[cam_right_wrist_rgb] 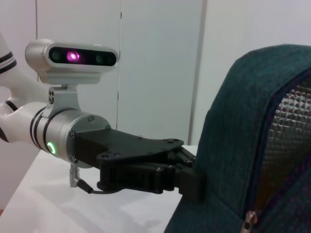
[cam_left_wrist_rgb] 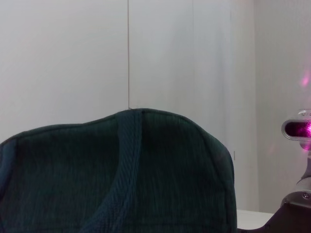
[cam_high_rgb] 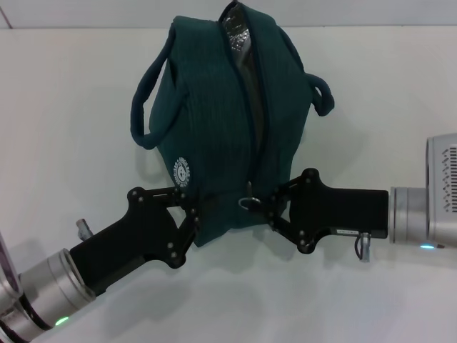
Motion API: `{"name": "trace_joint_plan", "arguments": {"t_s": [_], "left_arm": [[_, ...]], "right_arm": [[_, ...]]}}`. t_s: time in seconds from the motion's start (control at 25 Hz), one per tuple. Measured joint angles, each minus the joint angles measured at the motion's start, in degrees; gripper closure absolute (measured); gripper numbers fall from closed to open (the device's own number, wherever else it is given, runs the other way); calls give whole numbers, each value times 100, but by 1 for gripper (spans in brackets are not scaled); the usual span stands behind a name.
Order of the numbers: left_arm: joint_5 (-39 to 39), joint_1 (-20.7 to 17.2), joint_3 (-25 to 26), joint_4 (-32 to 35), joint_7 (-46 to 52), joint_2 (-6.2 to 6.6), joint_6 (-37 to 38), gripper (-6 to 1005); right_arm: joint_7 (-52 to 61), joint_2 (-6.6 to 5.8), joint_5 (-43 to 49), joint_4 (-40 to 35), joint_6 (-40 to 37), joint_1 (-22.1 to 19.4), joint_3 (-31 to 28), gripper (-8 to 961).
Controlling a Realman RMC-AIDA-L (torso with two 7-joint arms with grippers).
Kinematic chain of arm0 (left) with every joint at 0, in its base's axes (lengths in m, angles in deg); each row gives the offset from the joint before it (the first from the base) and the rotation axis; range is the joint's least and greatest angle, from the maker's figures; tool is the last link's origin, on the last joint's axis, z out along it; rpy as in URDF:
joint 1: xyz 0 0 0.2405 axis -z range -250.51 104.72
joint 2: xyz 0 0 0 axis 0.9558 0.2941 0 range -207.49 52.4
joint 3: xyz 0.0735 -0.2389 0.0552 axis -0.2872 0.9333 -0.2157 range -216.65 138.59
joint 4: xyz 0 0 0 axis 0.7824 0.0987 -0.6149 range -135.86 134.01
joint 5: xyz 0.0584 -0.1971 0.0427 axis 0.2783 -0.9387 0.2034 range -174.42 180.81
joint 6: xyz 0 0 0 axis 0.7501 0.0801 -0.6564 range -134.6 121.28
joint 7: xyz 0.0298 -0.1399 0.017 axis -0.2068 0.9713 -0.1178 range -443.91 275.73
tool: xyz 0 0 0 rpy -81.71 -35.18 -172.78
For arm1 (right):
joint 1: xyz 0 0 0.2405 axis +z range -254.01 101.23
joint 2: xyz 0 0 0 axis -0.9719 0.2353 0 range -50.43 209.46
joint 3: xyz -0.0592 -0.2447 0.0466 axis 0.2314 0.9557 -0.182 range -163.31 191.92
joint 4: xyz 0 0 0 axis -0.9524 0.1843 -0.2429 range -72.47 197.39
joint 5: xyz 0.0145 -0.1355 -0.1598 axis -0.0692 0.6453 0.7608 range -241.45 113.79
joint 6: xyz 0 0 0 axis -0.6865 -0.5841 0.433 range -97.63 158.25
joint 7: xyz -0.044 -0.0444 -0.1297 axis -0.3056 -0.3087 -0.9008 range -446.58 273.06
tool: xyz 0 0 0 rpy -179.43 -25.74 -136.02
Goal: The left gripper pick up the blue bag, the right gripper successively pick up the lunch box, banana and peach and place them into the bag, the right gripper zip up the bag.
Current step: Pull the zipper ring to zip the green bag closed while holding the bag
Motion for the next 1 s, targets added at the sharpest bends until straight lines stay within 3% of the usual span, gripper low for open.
{"name": "trace_joint_plan", "arguments": {"t_s": [0.24, 1.0], "left_arm": [[0, -1, -4, 0, 0, 0, 0, 937], [-8, 22, -142, -8, -288, 14, -188, 937]], "right_arm": [[-458, -1, -203, 3, -14, -66, 11, 939], [-2293, -1, -2023, 83, -230, -338, 213, 937]]}}
